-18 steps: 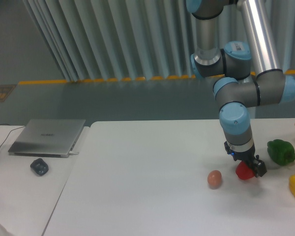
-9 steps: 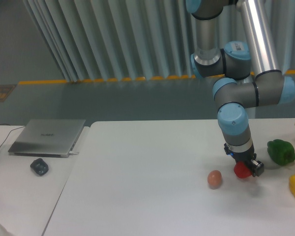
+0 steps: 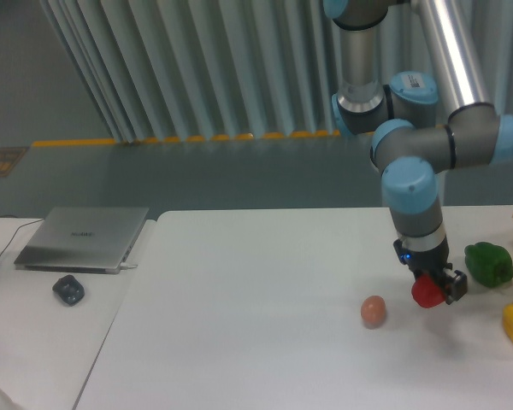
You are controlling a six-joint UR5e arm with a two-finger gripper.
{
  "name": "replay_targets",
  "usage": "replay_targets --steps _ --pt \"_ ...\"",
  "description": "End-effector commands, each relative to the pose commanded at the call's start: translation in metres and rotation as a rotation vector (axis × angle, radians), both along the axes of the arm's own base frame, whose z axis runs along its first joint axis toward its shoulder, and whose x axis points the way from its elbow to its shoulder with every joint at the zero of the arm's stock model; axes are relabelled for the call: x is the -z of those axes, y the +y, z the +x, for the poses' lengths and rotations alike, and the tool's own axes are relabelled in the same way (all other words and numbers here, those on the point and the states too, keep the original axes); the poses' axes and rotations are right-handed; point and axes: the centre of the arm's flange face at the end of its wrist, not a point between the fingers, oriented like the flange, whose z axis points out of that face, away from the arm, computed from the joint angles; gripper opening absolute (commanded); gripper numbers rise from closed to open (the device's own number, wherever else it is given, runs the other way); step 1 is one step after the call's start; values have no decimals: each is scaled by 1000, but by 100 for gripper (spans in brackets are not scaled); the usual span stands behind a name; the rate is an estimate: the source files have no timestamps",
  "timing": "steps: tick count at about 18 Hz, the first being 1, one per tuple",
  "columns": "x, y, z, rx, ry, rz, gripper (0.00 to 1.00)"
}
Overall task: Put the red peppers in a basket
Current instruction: 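Lift the red pepper and carry it past the green pepper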
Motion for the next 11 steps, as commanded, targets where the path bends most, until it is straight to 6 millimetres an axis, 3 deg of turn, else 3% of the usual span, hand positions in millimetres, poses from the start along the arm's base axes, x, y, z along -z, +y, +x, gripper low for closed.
replay_targets --steps 4,7,11 --pt "-25 -32 -29 36 5 48 53" --pt "-36 -72 -55 79 -7 24 53" --pt "-22 -121 -92 144 -33 -14 55"
